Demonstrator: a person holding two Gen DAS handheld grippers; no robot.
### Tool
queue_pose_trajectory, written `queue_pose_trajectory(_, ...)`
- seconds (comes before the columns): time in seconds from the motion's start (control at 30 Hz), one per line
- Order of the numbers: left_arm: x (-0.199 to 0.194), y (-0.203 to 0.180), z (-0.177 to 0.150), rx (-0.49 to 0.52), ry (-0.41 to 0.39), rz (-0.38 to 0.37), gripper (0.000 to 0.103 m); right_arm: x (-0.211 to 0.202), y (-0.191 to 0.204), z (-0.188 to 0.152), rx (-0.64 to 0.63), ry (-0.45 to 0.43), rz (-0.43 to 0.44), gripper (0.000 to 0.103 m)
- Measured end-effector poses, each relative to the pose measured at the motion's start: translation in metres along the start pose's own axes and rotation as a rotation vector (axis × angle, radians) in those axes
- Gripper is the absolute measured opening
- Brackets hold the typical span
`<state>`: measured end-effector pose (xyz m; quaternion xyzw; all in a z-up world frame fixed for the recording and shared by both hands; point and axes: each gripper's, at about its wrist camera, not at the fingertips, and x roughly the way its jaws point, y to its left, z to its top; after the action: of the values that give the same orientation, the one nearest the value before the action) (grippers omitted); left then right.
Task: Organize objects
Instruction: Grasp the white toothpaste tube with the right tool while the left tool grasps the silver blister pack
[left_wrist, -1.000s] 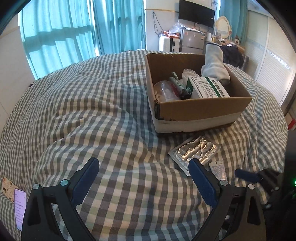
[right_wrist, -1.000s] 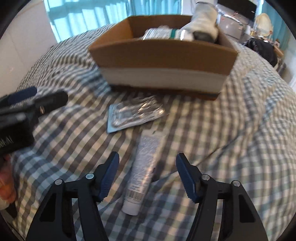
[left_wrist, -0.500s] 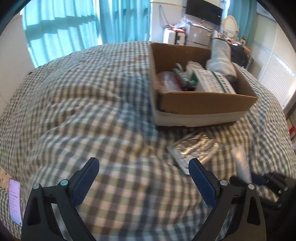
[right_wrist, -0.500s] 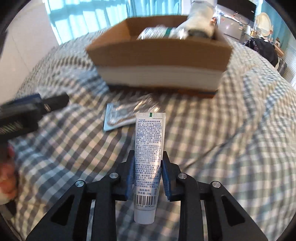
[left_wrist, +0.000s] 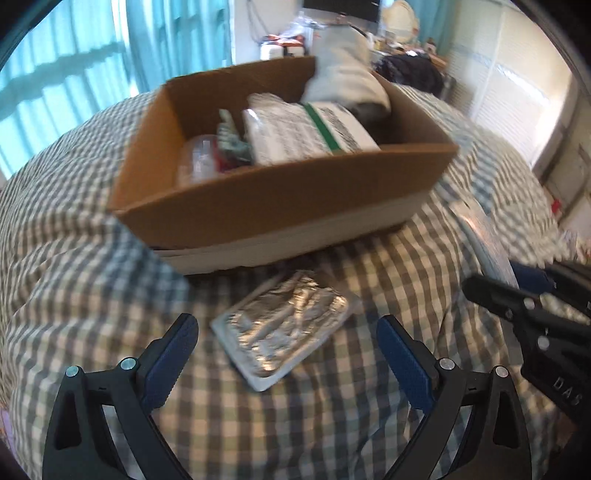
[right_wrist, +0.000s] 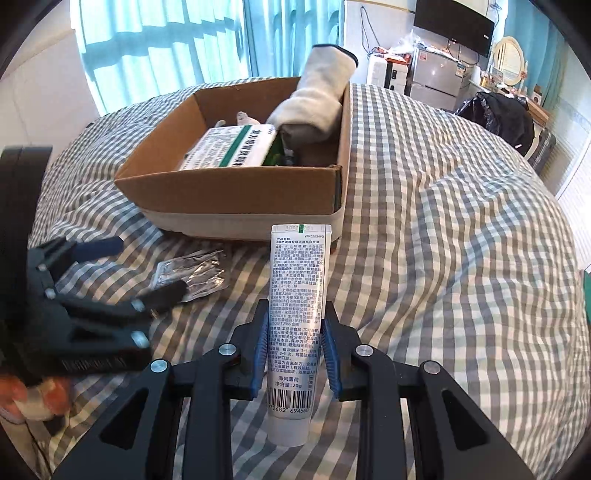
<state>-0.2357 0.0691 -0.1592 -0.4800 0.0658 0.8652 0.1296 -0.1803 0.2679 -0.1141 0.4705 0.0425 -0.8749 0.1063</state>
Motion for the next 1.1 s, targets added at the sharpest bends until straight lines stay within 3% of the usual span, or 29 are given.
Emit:
queue_pose_trajectory(0.13, 0.018, -0.015, -0.004, 0.076, 0.02, 0.06, 0.1, 0.016, -0.004, -0.004, 0.021, 0.024, 0.03, 0.026)
queue_pose_trajectory(0.27, 0.041, -0.008, -0.002, 0.046, 0.062, 0.092, 0.096, 0.022, -0.005, -0.006, 0.034, 0.033, 0.044, 0.026)
queue_pose_trajectory(0.3, 0.047, -0.004, 0.0, 0.03, 0.079, 0.095, 0.091, 0.022, -0.005, -0.006, 0.035, 0.031, 0.046, 0.026)
queue_pose_trajectory(0.33, 0.051, 0.0, 0.001, 0.015, 0.097, 0.093, 0.073, 0.022, -0.003, -0.006, 0.034, 0.032, 0.047, 0.026)
queue_pose_trajectory(0.4, 0.052, 0.006, 0.003, -0.013, 0.103, 0.07, 0.064, 0.022, -0.002, -0.008, 0.028, 0.035, 0.041, 0.026)
queue_pose_trajectory(0.47, 0.047, 0.008, 0.005, -0.017, 0.089, 0.06, 0.031, 0.022, -0.002, -0.01, 0.021, 0.044, 0.041, 0.026)
queue_pose_trajectory(0.57, 0.041, 0.013, 0.005, -0.035, 0.097, 0.061, 0.02, 0.022, -0.002, -0.012, 0.018, 0.046, 0.036, 0.026)
queue_pose_trajectory(0.83, -0.008, 0.025, -0.002, -0.067, 0.044, 0.002, 0.011, 0.009, 0.004, -0.014, 0.028, 0.029, 0.04, 0.026)
queue_pose_trajectory(1.1, -0.063, 0.021, -0.004, -0.058, -0.031, -0.014, 0.01, -0.022, 0.015, -0.02, 0.037, -0.001, 0.05, 0.026)
